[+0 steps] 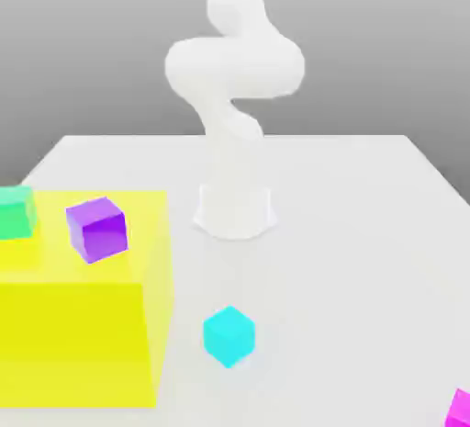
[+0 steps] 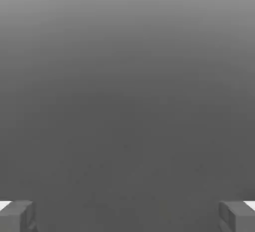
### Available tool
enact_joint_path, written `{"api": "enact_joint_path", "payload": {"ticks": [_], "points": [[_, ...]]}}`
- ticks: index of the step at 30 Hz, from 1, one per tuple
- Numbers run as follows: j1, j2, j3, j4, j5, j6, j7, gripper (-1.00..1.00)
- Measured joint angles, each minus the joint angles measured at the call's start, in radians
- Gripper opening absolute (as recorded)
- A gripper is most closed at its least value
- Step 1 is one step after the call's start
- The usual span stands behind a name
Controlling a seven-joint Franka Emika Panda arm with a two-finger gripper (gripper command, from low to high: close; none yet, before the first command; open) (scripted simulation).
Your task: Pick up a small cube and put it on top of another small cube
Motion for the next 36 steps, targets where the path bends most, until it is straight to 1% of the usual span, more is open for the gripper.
{"api": "enact_joint_path", "payload": {"ticks": [15, 31, 35, 36], "points": [[0.123, 0.549, 0.097, 0.081, -0.036, 0.120, -0.169, 0.00], [0.276, 1.135, 0.179, 0.168, -0.150, 0.241, -0.296, 0.00], [0.308, 1.281, 0.157, 0.200, -0.188, 0.327, -0.284, 0.00], [0.315, 1.312, 0.148, 0.207, -0.196, 0.349, -0.279, -1.00]]}}
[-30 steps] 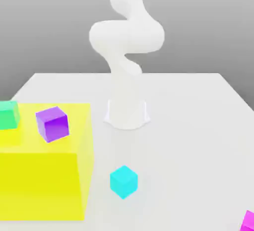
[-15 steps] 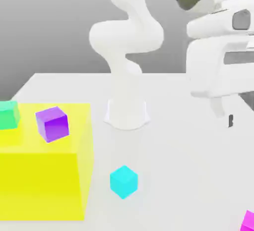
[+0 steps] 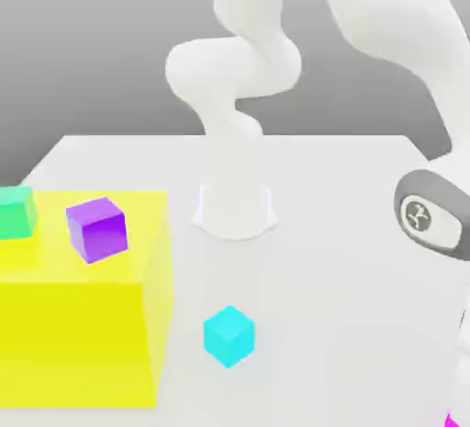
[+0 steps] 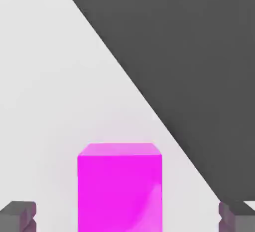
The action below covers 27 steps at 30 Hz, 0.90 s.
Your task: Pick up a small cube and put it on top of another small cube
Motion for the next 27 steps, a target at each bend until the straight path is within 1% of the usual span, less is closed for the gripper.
{"api": "enact_joint_path", "payload": {"ticks": [7, 11, 16, 22, 27], "points": [[0.002, 0.005, -0.001, 0.001, 0.000, 0.003, 0.000, -1.00], [-0.026, -0.114, 0.026, -0.028, 0.033, -0.087, -0.020, -1.00], [-0.128, -0.281, -0.084, -0.077, 0.089, -0.196, 0.074, -1.00], [-0.248, -0.464, -0.228, -0.137, 0.119, -0.314, 0.218, -1.00], [-0.488, -0.650, -0.346, -0.187, 0.117, -0.445, 0.394, -1.00]]}}
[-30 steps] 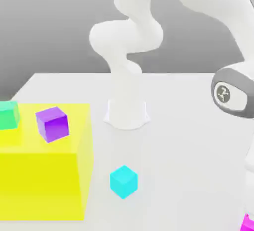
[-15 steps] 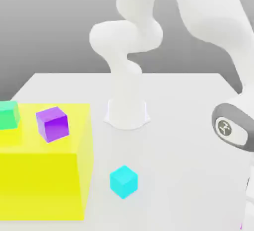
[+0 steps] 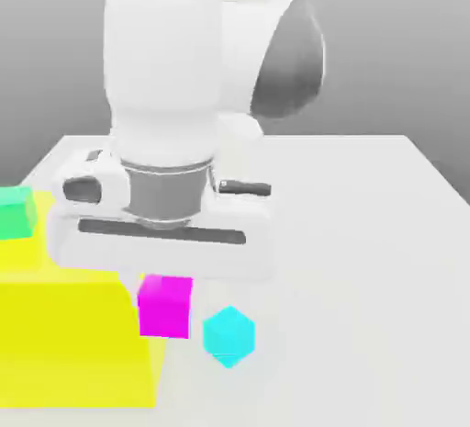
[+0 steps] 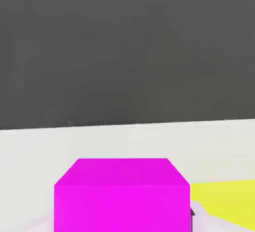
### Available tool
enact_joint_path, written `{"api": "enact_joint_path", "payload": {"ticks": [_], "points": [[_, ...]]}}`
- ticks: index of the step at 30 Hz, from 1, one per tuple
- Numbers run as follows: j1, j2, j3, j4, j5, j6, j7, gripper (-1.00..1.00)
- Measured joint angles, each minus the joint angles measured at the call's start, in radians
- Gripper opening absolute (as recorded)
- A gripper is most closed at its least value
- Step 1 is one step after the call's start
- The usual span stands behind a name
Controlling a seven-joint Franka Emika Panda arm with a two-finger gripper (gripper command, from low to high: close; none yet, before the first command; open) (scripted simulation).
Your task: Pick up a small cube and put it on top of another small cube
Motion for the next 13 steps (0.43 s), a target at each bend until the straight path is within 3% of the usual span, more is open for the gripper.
{"api": "enact_joint_path", "payload": {"ticks": [5, 9, 10, 13], "points": [[-0.167, -0.201, -0.089, -0.049, -0.005, -0.146, 0.199, -1.00], [-0.211, -0.187, -0.122, -0.138, 0.003, -0.044, 0.233, -1.00], [-0.213, -0.178, -0.124, -0.153, 0.005, -0.019, 0.232, 1.00], [-0.213, -0.178, -0.124, -0.153, 0.005, -0.019, 0.232, 1.00]]}}
